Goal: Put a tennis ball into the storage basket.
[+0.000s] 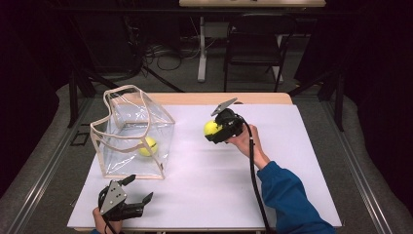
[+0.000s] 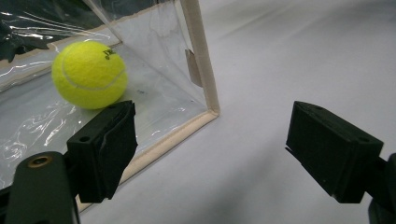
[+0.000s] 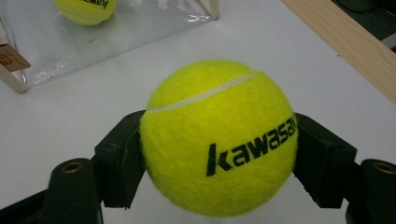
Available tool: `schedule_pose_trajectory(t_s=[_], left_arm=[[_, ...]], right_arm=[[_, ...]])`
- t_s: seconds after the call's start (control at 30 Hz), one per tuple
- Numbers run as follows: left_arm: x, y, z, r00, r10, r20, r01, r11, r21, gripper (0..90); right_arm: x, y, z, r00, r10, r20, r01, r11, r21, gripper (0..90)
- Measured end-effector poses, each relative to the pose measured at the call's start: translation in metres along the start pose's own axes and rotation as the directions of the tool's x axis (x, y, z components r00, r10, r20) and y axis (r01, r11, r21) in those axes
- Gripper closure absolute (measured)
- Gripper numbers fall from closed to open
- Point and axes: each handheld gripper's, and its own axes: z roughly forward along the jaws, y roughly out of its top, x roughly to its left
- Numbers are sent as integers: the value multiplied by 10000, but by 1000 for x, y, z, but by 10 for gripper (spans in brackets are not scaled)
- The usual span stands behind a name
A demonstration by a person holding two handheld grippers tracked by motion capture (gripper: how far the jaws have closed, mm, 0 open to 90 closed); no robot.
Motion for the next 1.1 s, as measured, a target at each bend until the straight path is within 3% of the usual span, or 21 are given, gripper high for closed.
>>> schedule_pose_trajectory(t_s=[1.1], left_arm=[[0, 0, 0, 10000, 1, -19, -1, 10000, 0, 161]], right_arm=[[12, 16, -12, 9995, -248, -172, 234, 9970, -733, 257]])
